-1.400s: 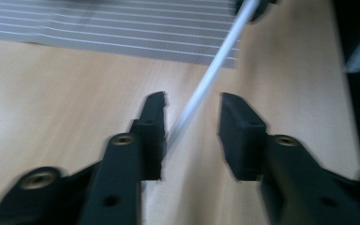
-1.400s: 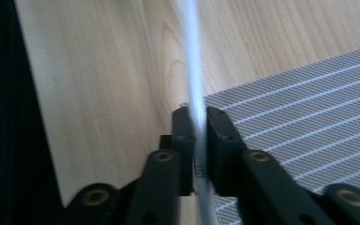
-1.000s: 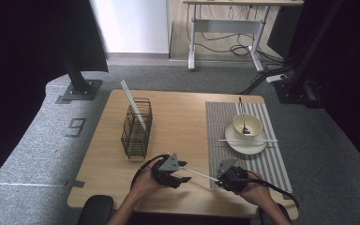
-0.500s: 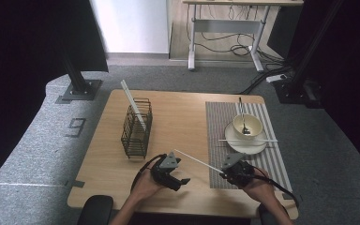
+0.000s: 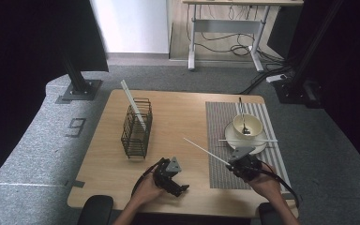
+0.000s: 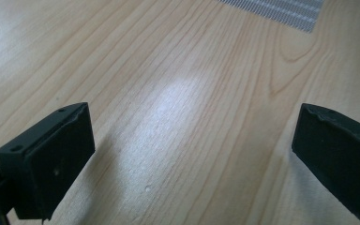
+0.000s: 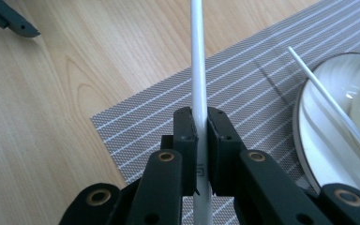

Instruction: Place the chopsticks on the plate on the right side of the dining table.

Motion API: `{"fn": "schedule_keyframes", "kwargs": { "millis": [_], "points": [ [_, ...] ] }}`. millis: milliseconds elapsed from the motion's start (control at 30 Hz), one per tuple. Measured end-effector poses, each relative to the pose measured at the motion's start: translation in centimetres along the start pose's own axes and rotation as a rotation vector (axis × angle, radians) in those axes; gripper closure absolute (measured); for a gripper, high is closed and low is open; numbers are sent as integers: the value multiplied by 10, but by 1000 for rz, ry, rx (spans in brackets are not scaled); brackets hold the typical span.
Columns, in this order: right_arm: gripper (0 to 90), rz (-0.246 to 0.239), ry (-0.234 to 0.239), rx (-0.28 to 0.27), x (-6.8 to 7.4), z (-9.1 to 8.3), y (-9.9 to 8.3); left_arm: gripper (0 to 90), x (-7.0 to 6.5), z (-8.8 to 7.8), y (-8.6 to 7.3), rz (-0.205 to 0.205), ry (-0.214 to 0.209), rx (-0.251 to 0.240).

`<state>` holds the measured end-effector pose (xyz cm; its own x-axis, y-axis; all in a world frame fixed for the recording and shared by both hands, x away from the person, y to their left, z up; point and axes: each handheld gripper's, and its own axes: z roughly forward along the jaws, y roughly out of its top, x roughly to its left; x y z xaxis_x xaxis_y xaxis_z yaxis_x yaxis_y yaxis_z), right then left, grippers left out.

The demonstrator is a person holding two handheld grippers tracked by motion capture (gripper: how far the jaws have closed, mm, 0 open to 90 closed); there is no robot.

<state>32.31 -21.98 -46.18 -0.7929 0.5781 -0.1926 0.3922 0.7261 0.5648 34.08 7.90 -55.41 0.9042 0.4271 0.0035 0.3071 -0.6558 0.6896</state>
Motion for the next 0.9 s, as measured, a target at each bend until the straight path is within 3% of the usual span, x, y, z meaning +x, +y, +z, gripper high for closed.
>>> {"fn": "schedule_keyframes", "kwargs": {
  "millis": [167,267,600,900],
  "points": [
    [827,35,-20,0,-11,-2,-6,0,0,3,1,-3,16,36],
    [827,59,-32,3,-18,-4,-11,0,2,4,1,-31,9,40],
    [827,133,-83,24,-43,-6,-28,0,2,4,1,-28,10,43],
    [827,195,-127,76,-65,-1,-48,0,2,4,1,-26,9,45]
  ]
}}
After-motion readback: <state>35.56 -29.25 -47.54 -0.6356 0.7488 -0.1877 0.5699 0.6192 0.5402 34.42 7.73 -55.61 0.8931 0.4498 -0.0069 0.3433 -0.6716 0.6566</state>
